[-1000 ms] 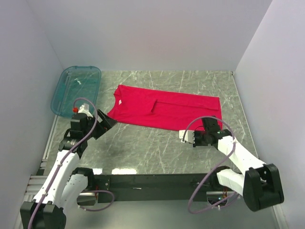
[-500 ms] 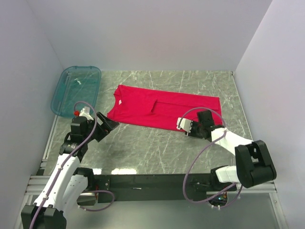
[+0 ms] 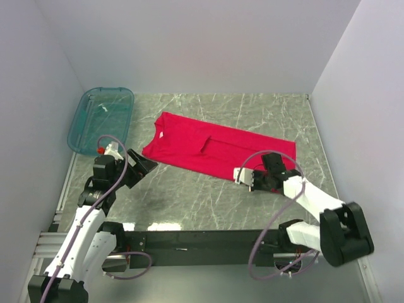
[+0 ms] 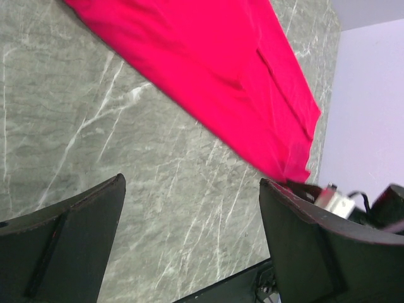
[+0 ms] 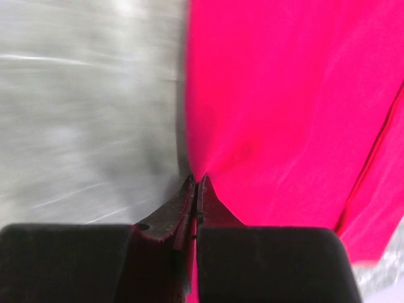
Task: Fold and stack the t-shirts
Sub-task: Fold the tshirt
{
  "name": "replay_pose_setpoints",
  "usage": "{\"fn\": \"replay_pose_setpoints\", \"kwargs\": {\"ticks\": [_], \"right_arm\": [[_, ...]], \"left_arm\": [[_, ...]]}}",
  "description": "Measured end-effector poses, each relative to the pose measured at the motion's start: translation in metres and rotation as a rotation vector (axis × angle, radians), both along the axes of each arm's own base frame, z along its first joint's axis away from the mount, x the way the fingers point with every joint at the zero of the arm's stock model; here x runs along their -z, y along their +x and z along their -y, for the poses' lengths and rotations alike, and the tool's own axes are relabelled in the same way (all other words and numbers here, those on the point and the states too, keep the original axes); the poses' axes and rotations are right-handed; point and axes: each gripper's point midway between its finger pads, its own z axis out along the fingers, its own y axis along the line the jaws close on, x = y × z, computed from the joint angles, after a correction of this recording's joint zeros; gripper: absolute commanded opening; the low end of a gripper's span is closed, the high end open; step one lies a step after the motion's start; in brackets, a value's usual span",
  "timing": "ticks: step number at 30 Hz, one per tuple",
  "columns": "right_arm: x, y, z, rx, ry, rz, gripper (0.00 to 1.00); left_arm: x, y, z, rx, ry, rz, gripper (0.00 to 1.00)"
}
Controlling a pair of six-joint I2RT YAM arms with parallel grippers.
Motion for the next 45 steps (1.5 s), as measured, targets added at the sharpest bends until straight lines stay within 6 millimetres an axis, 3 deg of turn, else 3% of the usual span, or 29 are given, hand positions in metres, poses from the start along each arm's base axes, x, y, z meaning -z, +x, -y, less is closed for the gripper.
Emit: {"fn": "replay_pose_setpoints", "kwargs": {"ticks": [6, 7, 10, 13, 16, 21, 23, 26, 29, 33, 45], "right_arm": [[-0.007, -0.059, -0.038, -0.243, 0.053, -0.092, 0.02], [-0.007, -0.070, -0.046, -0.283, 0.063, -0.116, 0.23], [-0.006, -0.099, -0.069, -0.358, 0.107, -0.199, 0.51], [-0.012, -0.105, -0.078, -0.301, 0.159, -0.272, 0.55], [-0.038, -0.069, -0.088, -0.138, 0.242, -0.267, 0.56], [-0.089, 0.063, -0.098, 0.229, 0.417, -0.241, 0.56], [-0.089, 0.118, -0.103, 0.342, 0.468, -0.251, 0.56], [-0.065, 0.163, -0.102, 0.492, 0.485, -0.311, 0.56], [-0.031, 0.176, -0.102, 0.609, 0.464, -0.409, 0.56], [-0.011, 0.181, -0.103, 0.689, 0.443, -0.468, 0.56], [-0.008, 0.189, -0.090, 0.758, 0.398, -0.439, 0.57]], "left_arm": [[0.011, -0.003, 0.002, 0.002, -0.018, -0.024, 0.92], [0.013, -0.004, 0.003, 0.003, -0.022, -0.029, 0.92], [0.020, -0.006, 0.004, 0.006, -0.033, -0.052, 0.92], [0.021, -0.006, 0.004, 0.005, -0.035, -0.060, 0.92], [0.021, -0.006, 0.004, 0.005, -0.035, -0.059, 0.92], [0.022, -0.007, 0.004, 0.005, -0.034, -0.064, 0.92], [0.022, -0.007, 0.004, 0.004, -0.034, -0.065, 0.92], [0.020, -0.007, 0.004, 0.001, -0.041, -0.062, 0.92], [0.017, -0.008, 0.004, -0.002, -0.048, -0.052, 0.92], [0.022, -0.009, 0.004, -0.002, -0.048, -0.060, 0.92], [0.035, -0.011, 0.006, 0.004, -0.049, -0.093, 0.92]]}}
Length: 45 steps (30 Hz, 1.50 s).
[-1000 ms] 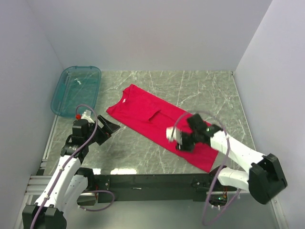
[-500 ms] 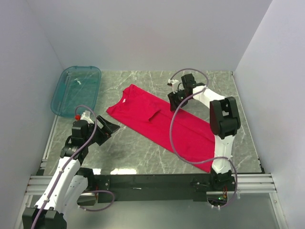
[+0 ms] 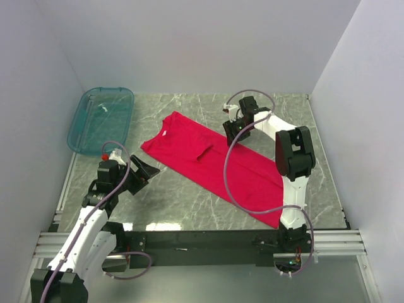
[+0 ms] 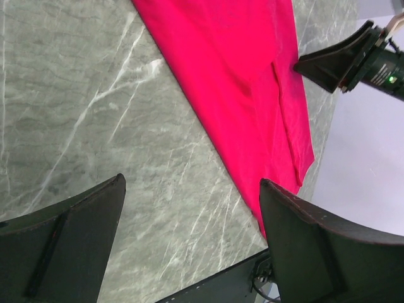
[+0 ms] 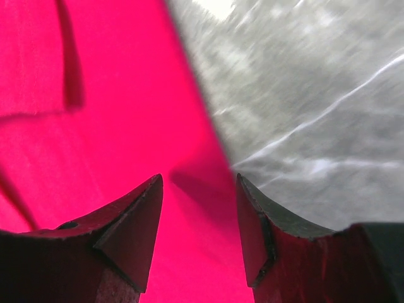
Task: Fold and stack the t-shirts
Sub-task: Fold the tshirt
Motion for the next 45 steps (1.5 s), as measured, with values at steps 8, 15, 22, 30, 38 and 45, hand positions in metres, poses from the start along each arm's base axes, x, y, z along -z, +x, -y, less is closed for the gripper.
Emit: {"fn": "replay_pose_setpoints", "kwargs": {"ticks": [8, 15, 22, 30, 38, 45], "right_arm": [[0.004, 0.008, 0.000, -0.030, -0.013, -0.033, 0.55], [0.004, 0.004, -0.002, -0.053, -0.007, -0.059, 0.35], [0.003, 0.001, -0.004, -0.040, 0.014, -0.095, 0.00], [-0.011, 0.038, 0.035, 0.166, 0.063, -0.065, 0.00], [-0.023, 0.080, 0.157, 0.498, 0.066, 0.004, 0.61], [-0.021, 0.052, 0.184, 0.477, 0.011, 0.001, 0.71]], "left_arm": [[-0.003, 0.002, 0.001, 0.004, -0.009, 0.013, 0.92], [0.002, 0.000, 0.002, 0.002, -0.016, -0.002, 0.92], [0.000, 0.000, 0.002, 0.002, -0.022, 0.004, 0.92], [0.000, -0.001, 0.003, 0.005, -0.024, 0.004, 0.92], [0.005, 0.006, 0.009, 0.030, -0.049, -0.018, 0.89], [0.029, 0.022, 0.047, 0.129, -0.044, -0.124, 0.86]]}}
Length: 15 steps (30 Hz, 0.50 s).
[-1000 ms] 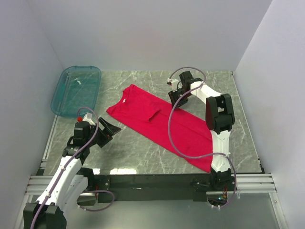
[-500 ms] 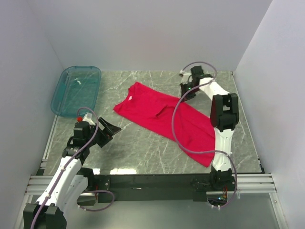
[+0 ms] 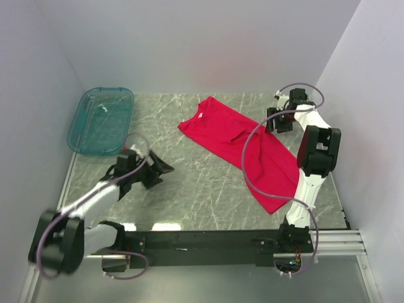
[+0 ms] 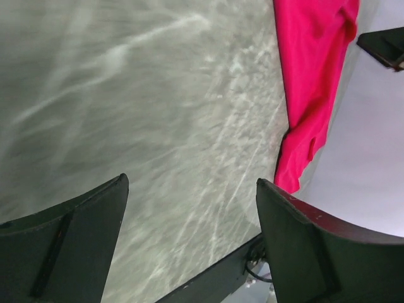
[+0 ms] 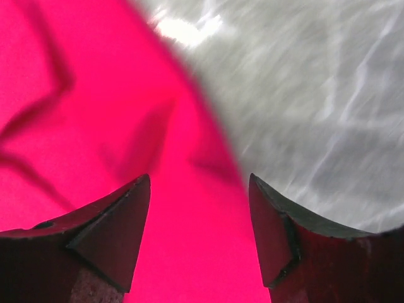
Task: Fold and stack the t-shirts
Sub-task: Fold the tshirt
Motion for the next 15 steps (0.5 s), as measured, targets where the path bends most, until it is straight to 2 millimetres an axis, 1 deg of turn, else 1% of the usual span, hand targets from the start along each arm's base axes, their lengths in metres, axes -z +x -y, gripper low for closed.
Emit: {"fn": "replay_pose_setpoints", "kwargs": {"ticks": [1, 3, 5, 7, 8, 9, 10, 11, 12, 13, 15], "right_arm": [[-0.004, -0.010, -0.002, -0.030, -0.003, 0.001, 0.72], [-0.015, -0.028, -0.008, -0.082, 0.001, 0.019, 0.72], [-0.034, -0.050, -0.017, -0.140, 0.019, 0.055, 0.73], [-0.054, -0.074, -0.027, -0.187, 0.038, 0.103, 0.74], [-0.065, -0.085, -0.032, -0.207, 0.044, 0.131, 0.74], [-0.071, -0.093, -0.036, -0.221, 0.052, 0.151, 0.74], [-0.079, -0.103, -0.040, -0.236, 0.061, 0.171, 0.74], [-0.085, -0.112, -0.044, -0.250, 0.069, 0.191, 0.74], [-0.089, -0.120, -0.047, -0.263, 0.077, 0.209, 0.74], [-0.092, -0.129, -0.051, -0.273, 0.089, 0.218, 0.74], [-0.094, -0.142, -0.057, -0.287, 0.108, 0.228, 0.74]], "left_arm": [[0.001, 0.005, 0.010, 0.019, 0.005, -0.014, 0.84], [0.004, 0.026, 0.036, 0.055, 0.030, -0.034, 0.83], [0.007, 0.051, 0.058, 0.057, 0.044, -0.042, 0.80], [0.013, 0.077, 0.074, 0.036, 0.050, -0.047, 0.75], [0.019, 0.091, 0.080, 0.014, 0.054, -0.054, 0.74], [0.023, 0.099, 0.083, 0.001, 0.059, -0.062, 0.73], [0.033, 0.110, 0.086, -0.025, 0.070, -0.082, 0.70], [0.039, 0.120, 0.088, -0.048, 0.075, -0.096, 0.67], [0.039, 0.132, 0.095, -0.061, 0.057, -0.099, 0.65], [0.038, 0.145, 0.097, -0.082, 0.062, -0.087, 0.63], [0.039, 0.170, 0.102, -0.116, 0.074, -0.077, 0.61]]}}
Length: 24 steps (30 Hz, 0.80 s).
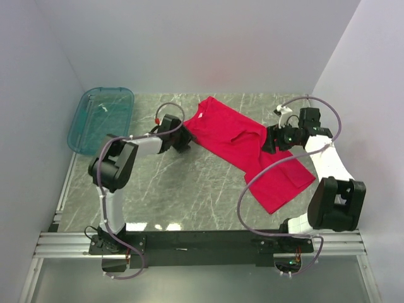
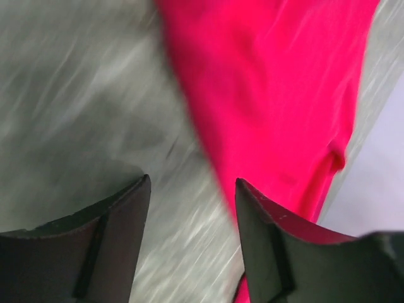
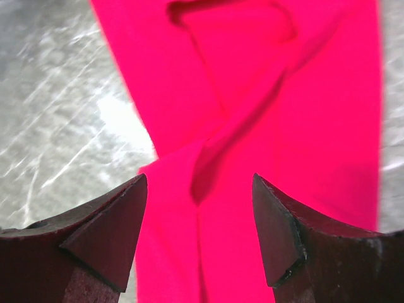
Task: Fold and stack the t-shirts
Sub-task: Fold the tshirt
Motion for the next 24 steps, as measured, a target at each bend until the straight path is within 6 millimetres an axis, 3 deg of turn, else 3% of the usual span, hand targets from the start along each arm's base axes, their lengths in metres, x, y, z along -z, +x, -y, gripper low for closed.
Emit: {"fn": "replay_pose_setpoints", "kwargs": {"ticks": [6, 9, 10, 14, 16, 19, 24], "right_arm": [[-0.002, -0.026, -0.011, -0.026, 0.039, 0.006, 0.74], [-0.011, -0.027, -0.012, -0.030, 0.043, 0.032, 0.74], [-0.013, -0.027, -0.013, -0.032, 0.045, 0.040, 0.74], [-0.020, -0.029, -0.014, -0.036, 0.056, 0.062, 0.74], [-0.020, -0.030, -0.015, -0.039, 0.062, 0.065, 0.74], [-0.019, -0.033, -0.015, -0.040, 0.064, 0.061, 0.74], [-0.016, -0.037, -0.017, -0.043, 0.070, 0.054, 0.74]], "left_arm": [[0.006, 0.039, 0.008, -0.051, 0.032, -0.010, 0.35], [0.011, 0.045, 0.007, -0.061, 0.065, -0.021, 0.22], [0.013, 0.045, 0.004, -0.063, 0.080, -0.028, 0.13], [0.015, 0.051, -0.008, -0.063, 0.127, -0.032, 0.02], [0.015, 0.056, -0.021, -0.067, 0.150, -0.031, 0.01], [0.014, 0.070, -0.057, -0.095, 0.194, -0.031, 0.02], [0.005, 0.106, -0.140, -0.163, 0.279, -0.044, 0.06]]}}
